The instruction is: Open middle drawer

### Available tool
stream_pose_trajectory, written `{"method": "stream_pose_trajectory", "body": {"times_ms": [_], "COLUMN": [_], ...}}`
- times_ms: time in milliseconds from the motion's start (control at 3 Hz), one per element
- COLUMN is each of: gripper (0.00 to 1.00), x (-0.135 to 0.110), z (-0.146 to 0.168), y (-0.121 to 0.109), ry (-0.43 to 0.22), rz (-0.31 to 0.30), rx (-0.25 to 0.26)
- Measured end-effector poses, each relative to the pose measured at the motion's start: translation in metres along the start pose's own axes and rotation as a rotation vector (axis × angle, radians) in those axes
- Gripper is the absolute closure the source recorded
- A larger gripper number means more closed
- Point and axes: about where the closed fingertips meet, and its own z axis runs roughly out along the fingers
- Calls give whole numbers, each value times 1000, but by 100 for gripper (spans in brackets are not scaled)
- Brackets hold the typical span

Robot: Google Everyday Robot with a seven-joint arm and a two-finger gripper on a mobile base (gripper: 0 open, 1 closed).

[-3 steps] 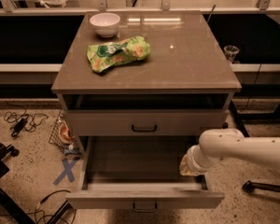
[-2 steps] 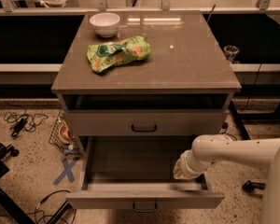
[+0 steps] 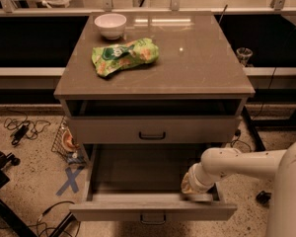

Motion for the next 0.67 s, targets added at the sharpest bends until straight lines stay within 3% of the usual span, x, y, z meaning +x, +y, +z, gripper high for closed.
{"method": "stream_pose_trajectory", "body": {"times_ms": [333,667], "gripper": [100,100], "x": [5,5], "z": [-9,-12], "y": [24,66], "ry": [17,29], "rz": [11,14], "rx": [-13,-68]}}
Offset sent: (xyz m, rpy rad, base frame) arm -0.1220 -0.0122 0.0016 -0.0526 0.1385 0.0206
